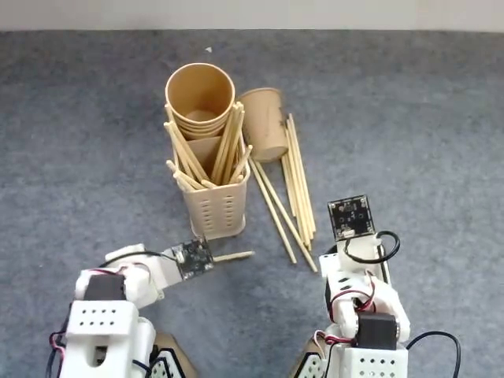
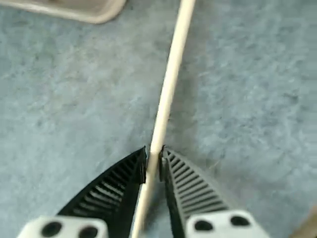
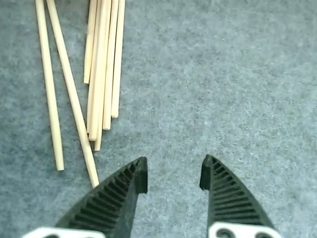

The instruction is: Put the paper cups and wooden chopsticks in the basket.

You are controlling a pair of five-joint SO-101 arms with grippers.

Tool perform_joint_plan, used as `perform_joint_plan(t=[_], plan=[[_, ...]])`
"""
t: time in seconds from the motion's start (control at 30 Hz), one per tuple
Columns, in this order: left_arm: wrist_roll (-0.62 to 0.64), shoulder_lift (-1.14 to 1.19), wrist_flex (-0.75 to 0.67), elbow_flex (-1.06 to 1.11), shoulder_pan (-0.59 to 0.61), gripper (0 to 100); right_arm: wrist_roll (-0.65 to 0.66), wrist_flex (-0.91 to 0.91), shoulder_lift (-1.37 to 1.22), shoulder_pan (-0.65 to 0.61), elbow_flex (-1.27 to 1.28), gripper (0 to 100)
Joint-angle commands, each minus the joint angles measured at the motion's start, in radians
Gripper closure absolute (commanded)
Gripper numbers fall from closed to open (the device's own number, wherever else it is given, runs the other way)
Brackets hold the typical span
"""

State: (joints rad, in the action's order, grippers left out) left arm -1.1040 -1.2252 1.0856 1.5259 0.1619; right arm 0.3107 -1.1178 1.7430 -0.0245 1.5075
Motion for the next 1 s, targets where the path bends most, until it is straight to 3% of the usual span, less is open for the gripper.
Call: perform_joint_plan(t=[0.0, 0.27, 0.37, 0.47, 0.6, 0.73, 0.97], plan=[[-0.014, -0.007, 0.129, -0.168, 0.001, 93, 0.006, 0.016, 0.005, -0.01, -0.004, 81.6], [-0.014, -0.007, 0.462, -0.538, 0.001, 94, 0.006, 0.016, 0.005, -0.01, -0.004, 81.6], [-0.011, -0.007, 0.528, -0.638, 0.001, 93, 0.006, 0.016, 0.005, -0.01, -0.004, 81.6], [-0.006, 0.002, 0.497, -0.607, 0.001, 88, 0.006, 0.016, 0.005, -0.01, -0.004, 81.6], [0.02, 0.002, 0.325, -0.423, 0.001, 76, 0.006, 0.019, 0.005, -0.01, 0.022, 81.6], [0.023, 0.002, 0.17, -0.274, -0.044, 76, 0.006, 0.053, 0.005, -0.01, 0.048, 81.6], [0.06, 0.004, 0.164, -0.246, -0.108, 76, 0.006, 0.051, 0.005, -0.01, 0.053, 81.6]])
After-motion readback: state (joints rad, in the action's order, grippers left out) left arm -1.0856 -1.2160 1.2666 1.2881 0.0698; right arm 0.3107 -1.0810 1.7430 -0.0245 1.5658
